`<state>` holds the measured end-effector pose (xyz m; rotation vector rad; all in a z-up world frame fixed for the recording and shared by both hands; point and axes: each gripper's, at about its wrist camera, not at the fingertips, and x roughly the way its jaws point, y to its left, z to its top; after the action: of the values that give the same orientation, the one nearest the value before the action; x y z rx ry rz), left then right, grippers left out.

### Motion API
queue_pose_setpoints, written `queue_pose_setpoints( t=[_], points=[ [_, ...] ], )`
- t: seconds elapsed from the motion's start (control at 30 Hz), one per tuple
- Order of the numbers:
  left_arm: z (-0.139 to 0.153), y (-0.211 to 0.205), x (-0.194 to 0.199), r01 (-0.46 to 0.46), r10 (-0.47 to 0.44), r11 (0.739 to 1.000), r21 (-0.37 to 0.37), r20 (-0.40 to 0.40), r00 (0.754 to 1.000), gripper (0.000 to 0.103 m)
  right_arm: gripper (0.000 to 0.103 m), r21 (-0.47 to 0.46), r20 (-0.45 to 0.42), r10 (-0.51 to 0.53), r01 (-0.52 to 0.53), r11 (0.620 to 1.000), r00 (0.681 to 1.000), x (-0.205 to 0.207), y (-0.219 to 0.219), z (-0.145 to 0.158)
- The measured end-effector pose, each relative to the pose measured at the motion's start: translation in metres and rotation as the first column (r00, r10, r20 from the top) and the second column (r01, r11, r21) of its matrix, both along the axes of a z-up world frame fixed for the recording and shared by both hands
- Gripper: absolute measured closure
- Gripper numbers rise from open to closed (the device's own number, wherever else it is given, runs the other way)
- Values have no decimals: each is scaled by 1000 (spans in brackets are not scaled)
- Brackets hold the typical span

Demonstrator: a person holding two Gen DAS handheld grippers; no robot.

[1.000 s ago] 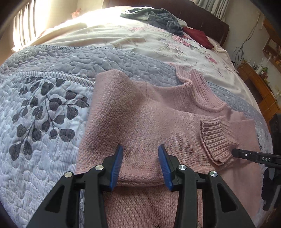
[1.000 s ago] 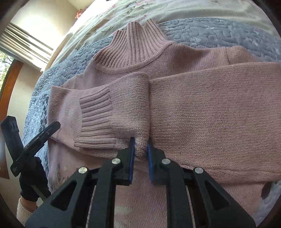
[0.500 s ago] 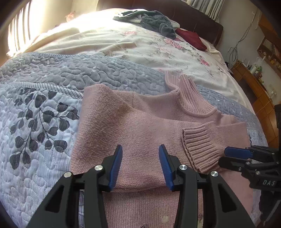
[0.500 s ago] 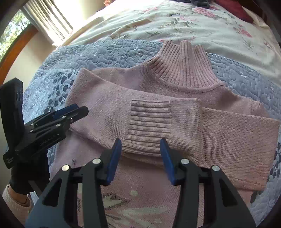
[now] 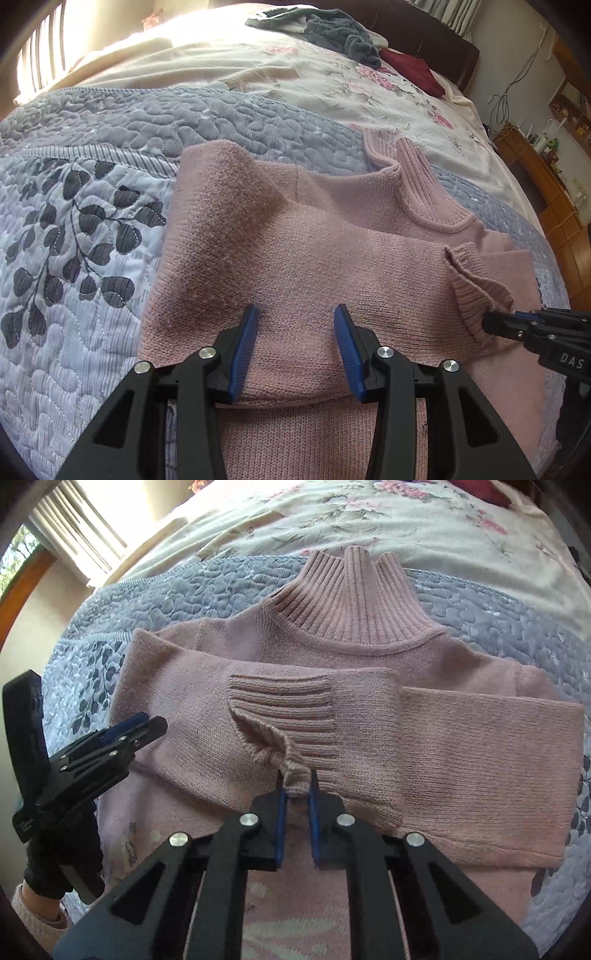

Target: Fold small clothes

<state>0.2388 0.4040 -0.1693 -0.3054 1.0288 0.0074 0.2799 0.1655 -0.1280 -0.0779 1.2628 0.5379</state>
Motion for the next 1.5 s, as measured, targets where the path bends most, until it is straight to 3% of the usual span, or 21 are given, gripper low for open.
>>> queue_pose_setpoints(
  t=[0.17, 0.27, 0.37, 0.47, 0.57, 0.6, 0.63, 0.7, 0.77, 0.83, 0.9, 1.23, 1.37, 1.47, 1.5],
  points=[
    [-1, -2, 1, 2, -2, 1000, 9, 2, 1000, 59, 94, 89, 15, -118, 116, 989, 993, 3, -66, 27],
    [-1, 0, 2, 1, -1, 1000, 4, 2, 1000, 59, 93, 95, 10, -193, 191, 977, 981, 8, -109, 30],
    [-1, -2, 2, 4, -4, 1000, 15, 3, 1000, 59, 93, 62, -23, -254, 255, 965, 967, 13, -148, 14],
    [-2, -3, 4, 7, -7, 1000, 28, 1, 1000, 58, 93, 62, -116, -278, 287, 956, 954, 17, -173, -14],
    [-1, -5, 6, 13, -13, 999, 36, -7, 1000, 57, 87, 86, -158, -271, 287, 954, 950, 14, -182, -31],
    [1, -5, 6, 13, -12, 999, 39, -12, 1000, 57, 81, 107, -162, -273, 292, 950, 948, 14, -185, -31],
    [4, -6, 6, 10, -9, 999, 40, -14, 1000, 57, 70, 139, -169, -278, 303, 943, 945, 15, -188, -30],
    [13, -7, 4, 5, -5, 1000, 17, 8, 1000, 57, 65, 169, -169, -295, 323, 931, 940, 20, -192, -28],
    [20, -12, 4, 15, -15, 1000, 7, 31, 999, 56, 69, 145, -176, -304, 331, 933, 936, 27, -193, -31],
    [22, -20, 6, 37, -37, 999, 14, 33, 999, 55, 91, 131, -183, -297, 322, 937, 937, 31, -191, -31],
    [18, -27, 10, 53, -54, 998, 20, 19, 998, 55, 96, 119, -169, -287, 309, 944, 943, 29, -191, -27],
    [-1, -32, 12, 76, -77, 996, 53, 3, 997, 54, 96, -9, -108, -236, 237, 971, 966, 17, -184, -32],
    [10, -27, 15, 71, -71, 997, 9, -7, 997, 54, 86, -75, -16, -211, 209, 975, 977, 20, -177, -12],
    [28, -28, 25, 77, -78, 997, 16, 34, 996, 50, 82, 39, -21, -188, 188, 981, 982, 36, -173, 4],
    [33, -30, 33, 83, -84, 996, 21, 44, 995, 49, 76, 65, -22, -180, 181, 981, 983, 44, -168, 7]
  ],
)
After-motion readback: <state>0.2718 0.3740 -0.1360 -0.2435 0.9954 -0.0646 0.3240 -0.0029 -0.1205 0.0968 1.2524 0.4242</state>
